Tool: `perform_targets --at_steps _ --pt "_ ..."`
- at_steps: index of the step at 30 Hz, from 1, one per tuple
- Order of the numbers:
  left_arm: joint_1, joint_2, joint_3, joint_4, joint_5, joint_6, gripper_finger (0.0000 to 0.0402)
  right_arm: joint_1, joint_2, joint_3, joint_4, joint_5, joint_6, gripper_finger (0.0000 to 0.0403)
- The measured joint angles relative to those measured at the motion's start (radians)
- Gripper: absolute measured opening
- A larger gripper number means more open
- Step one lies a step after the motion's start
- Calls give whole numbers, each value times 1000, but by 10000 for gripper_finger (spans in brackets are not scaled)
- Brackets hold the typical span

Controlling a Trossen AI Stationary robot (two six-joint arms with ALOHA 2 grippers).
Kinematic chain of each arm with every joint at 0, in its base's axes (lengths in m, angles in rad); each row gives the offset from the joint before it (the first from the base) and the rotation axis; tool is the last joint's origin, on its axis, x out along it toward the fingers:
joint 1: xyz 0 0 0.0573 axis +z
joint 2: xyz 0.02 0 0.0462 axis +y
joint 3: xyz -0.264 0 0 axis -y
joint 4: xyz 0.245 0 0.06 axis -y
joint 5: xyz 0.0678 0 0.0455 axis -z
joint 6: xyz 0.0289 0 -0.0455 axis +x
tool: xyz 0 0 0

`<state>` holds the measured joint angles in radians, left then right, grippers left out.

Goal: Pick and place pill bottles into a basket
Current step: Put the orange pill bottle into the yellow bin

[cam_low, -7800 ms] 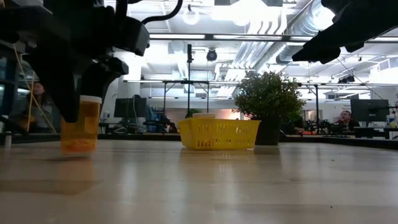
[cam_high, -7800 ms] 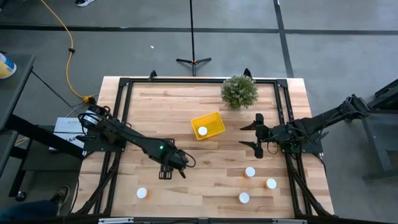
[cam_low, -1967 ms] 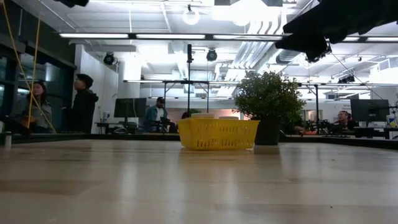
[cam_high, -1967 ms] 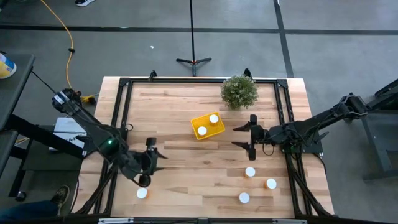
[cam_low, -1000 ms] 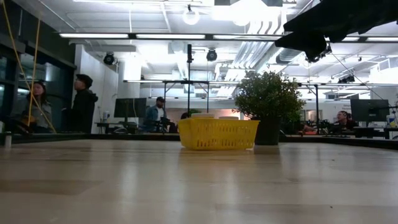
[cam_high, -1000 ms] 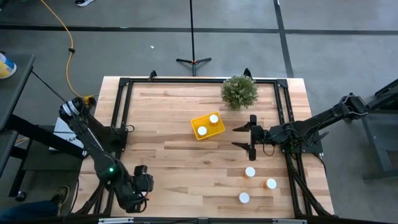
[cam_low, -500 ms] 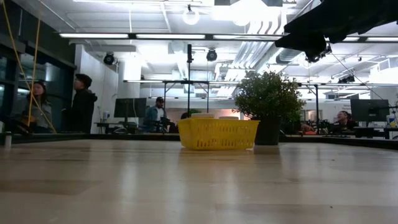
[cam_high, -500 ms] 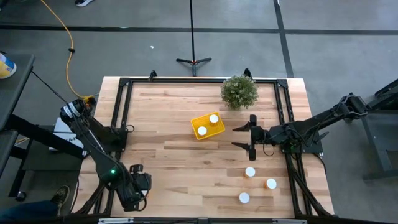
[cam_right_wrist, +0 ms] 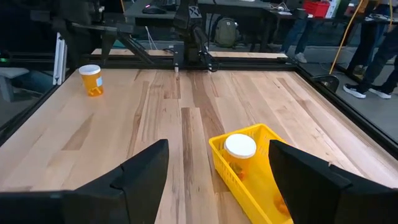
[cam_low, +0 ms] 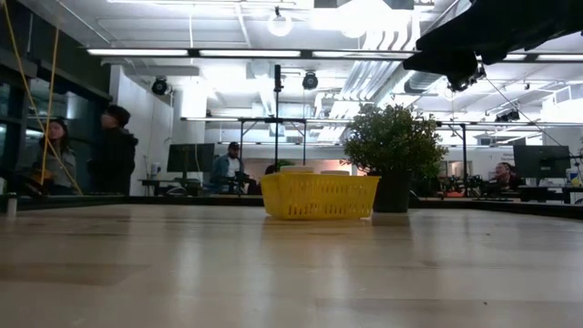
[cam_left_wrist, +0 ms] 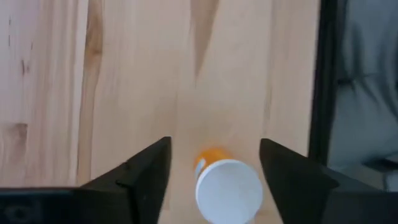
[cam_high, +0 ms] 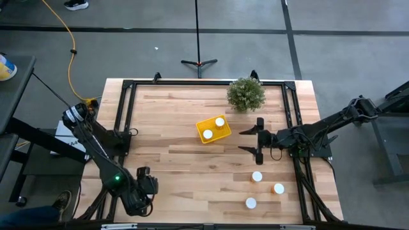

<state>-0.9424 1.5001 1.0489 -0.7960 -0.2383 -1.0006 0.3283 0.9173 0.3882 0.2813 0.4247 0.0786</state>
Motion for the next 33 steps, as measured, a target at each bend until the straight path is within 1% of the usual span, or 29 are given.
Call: perform_targets --at_steps 5,8,10,13,17,24,27,31,33 --pt "1 24 0 11 44 1 367 0 0 0 0 16 0 268" --pt "0 24 0 8 61 -26 394 -1 0 0 1 22 0 268" --pt "0 24 0 5 100 -61 394 -1 0 0 2 22 0 268" --pt "0 31 0 8 142 -100 381 -1 0 0 2 22 0 268" --pt "0 43 -1 10 160 -105 369 -1 0 0 1 21 0 268" --pt "0 96 -1 -22 222 -107 367 -1 0 0 -3 21 0 268" --pt "0 103 -1 -21 222 -107 367 -1 0 0 -2 21 0 268" --pt "0 107 -1 -18 180 -108 367 -1 0 0 -4 21 0 268" --pt "0 110 -1 -19 179 -108 367 -1 0 0 -6 21 -1 268"
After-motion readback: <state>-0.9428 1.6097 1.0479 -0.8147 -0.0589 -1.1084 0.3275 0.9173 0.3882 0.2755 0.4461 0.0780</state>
